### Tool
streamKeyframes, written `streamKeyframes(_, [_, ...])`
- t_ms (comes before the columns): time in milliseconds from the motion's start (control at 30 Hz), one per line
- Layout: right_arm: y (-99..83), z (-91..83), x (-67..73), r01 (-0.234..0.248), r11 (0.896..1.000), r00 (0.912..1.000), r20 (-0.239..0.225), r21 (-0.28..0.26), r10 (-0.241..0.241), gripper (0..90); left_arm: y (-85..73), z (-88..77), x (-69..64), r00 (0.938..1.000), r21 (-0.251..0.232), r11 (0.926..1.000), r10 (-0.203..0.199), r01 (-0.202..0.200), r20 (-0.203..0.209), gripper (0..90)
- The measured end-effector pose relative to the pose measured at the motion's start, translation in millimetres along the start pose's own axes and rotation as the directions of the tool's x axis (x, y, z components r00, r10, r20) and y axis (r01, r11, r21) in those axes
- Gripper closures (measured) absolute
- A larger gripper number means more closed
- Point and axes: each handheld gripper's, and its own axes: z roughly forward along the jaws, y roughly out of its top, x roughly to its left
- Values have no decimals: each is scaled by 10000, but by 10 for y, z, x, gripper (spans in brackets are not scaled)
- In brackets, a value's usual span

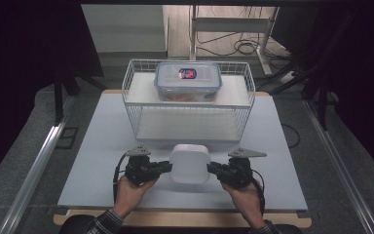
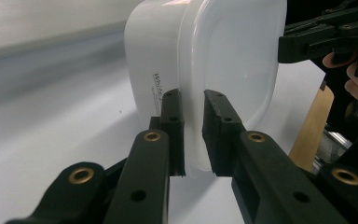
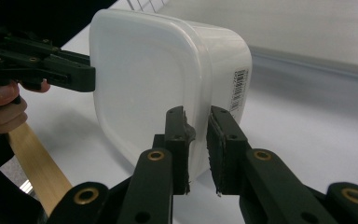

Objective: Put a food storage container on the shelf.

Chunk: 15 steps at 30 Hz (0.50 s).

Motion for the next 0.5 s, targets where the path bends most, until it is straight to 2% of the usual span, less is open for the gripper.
streamKeyframes(233, [84, -45, 45, 89, 9994, 9999, -141, -343, -94, 781, 107, -99, -52, 9996, -126, 9996, 235, -237, -150, 794])
streamKeyframes(500, [240, -123, 43, 253, 9969, 9994, -224, -742, -271, 781, 313, -192, -99, 9981, -385, 9976, 562, -570, -239, 796])
